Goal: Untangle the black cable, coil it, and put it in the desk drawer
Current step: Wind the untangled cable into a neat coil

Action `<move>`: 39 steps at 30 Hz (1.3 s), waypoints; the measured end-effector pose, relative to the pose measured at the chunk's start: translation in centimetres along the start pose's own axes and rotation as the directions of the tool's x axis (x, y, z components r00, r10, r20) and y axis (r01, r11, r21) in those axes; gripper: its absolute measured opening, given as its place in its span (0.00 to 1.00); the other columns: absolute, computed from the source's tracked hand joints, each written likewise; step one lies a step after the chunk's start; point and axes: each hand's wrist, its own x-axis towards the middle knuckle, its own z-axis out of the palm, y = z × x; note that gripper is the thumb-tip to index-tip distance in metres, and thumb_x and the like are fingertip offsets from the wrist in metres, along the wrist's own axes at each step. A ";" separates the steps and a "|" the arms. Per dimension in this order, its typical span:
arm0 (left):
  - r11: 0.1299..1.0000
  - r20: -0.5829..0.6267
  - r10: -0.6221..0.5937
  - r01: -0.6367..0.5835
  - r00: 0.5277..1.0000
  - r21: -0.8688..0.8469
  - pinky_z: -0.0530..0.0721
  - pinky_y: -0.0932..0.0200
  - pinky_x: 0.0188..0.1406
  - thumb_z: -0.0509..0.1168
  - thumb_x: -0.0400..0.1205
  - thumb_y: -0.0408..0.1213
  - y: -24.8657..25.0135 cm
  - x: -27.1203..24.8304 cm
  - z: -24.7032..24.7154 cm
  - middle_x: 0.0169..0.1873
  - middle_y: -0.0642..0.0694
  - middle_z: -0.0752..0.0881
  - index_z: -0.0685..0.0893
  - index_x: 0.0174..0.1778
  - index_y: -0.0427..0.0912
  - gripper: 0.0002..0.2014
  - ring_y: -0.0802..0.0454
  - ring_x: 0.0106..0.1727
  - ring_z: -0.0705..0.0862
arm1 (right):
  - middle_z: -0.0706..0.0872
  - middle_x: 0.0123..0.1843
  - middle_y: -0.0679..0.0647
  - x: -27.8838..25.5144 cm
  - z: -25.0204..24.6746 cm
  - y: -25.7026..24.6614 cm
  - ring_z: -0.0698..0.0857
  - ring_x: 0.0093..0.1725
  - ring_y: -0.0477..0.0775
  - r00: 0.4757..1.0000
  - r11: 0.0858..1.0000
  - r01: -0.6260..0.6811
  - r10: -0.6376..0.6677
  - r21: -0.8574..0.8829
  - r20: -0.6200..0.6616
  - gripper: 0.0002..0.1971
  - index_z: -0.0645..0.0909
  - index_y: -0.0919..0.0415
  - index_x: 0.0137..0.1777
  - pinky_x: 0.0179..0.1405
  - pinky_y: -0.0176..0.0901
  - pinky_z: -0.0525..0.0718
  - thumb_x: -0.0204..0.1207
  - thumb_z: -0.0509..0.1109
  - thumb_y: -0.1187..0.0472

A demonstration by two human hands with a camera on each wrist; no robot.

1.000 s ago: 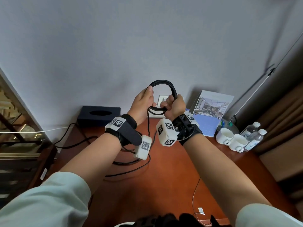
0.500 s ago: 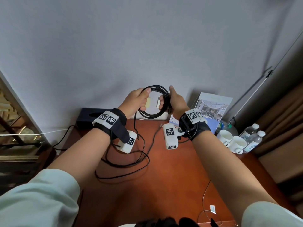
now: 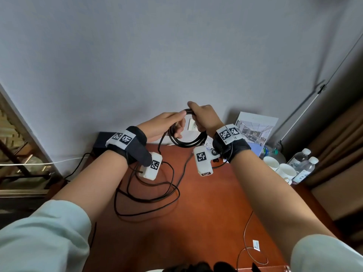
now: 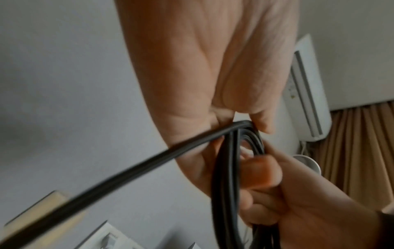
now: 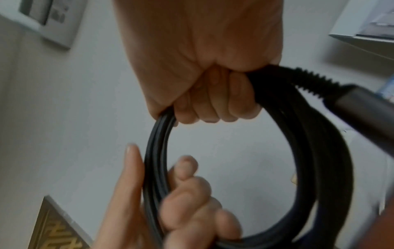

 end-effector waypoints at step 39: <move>0.841 -0.499 -0.200 -0.114 0.843 -0.530 0.81 0.60 0.35 0.60 0.82 0.58 -3.0 1.2 3.3 0.31 0.49 0.64 0.71 0.33 0.46 0.20 0.55 0.28 0.66 | 0.60 0.16 0.49 -1.5 3.0 2.1 0.56 0.15 0.49 0.936 0.792 -0.037 0.241 0.610 -0.257 0.19 0.61 0.57 0.21 0.18 0.33 0.56 0.74 0.56 0.61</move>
